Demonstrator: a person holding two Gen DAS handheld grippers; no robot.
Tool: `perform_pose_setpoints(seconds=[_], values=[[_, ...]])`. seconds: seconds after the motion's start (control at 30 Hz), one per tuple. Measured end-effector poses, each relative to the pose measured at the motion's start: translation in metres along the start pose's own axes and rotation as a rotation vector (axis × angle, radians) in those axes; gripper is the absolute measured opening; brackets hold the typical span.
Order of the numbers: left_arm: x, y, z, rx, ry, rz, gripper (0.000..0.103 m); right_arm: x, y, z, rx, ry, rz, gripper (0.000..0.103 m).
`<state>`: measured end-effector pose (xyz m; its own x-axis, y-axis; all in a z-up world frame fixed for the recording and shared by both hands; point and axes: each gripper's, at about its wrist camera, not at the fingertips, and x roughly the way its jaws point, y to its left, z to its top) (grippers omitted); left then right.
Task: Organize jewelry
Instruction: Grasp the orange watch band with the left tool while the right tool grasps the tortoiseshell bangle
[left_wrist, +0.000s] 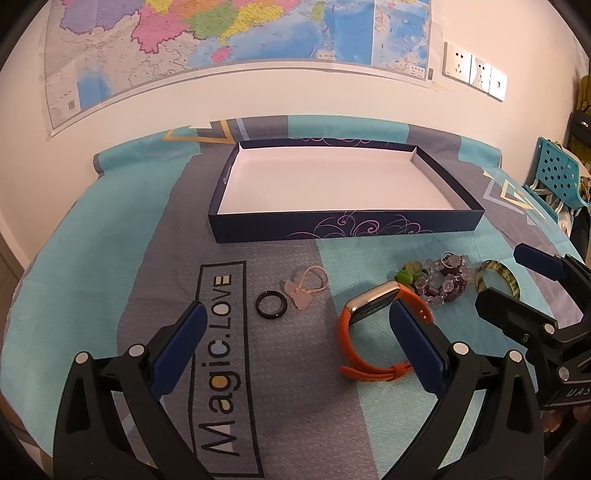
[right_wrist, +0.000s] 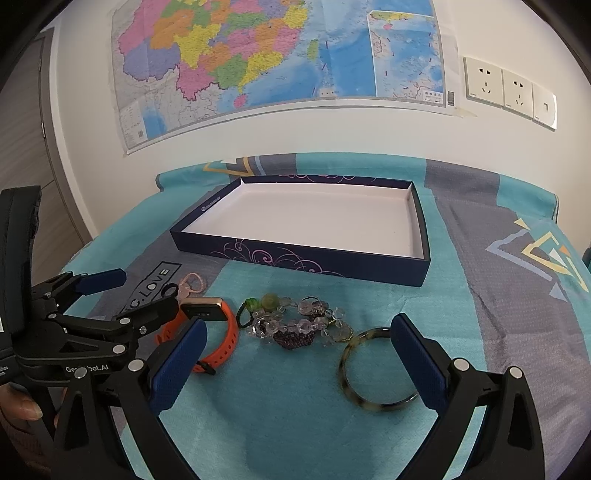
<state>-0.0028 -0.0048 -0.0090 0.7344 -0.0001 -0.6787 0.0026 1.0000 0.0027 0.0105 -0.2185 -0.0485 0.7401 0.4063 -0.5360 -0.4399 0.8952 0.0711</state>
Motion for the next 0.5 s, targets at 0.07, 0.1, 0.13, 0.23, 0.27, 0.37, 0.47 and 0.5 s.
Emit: perform_pose_setpoints(seconds=[0.07,0.1,0.13,0.23,0.27,0.37,0.47,0.5], values=[[0.001,-0.001,0.000,0.001,0.003,-0.003,0.097,-0.001,-0.001,0.000,0.004,0.000,0.003,0.096],[0.001,-0.001,0.000,0.003,0.004,-0.004,0.097,-0.001,-0.003,0.000,0.008,0.002,0.005,0.096],[0.001,-0.001,-0.001,0.004,0.006,-0.005,0.097,-0.001,-0.005,0.000,0.012,0.003,0.005,0.096],[0.002,0.000,-0.002,0.003,0.012,-0.020,0.097,-0.003,-0.014,-0.001,0.014,0.011,-0.012,0.096],[0.004,0.001,-0.002,0.002,0.018,-0.027,0.097,-0.003,-0.017,-0.001,0.014,0.015,-0.017,0.096],[0.008,0.000,-0.003,0.007,0.032,-0.042,0.097,-0.005,-0.034,-0.003,0.029,0.032,-0.037,0.096],[0.009,-0.002,-0.005,0.016,0.038,-0.060,0.097,-0.003,-0.050,-0.006,0.058,0.060,-0.045,0.094],[0.009,-0.002,-0.006,0.019,0.039,-0.067,0.097,-0.001,-0.054,-0.007,0.062,0.071,-0.044,0.093]])
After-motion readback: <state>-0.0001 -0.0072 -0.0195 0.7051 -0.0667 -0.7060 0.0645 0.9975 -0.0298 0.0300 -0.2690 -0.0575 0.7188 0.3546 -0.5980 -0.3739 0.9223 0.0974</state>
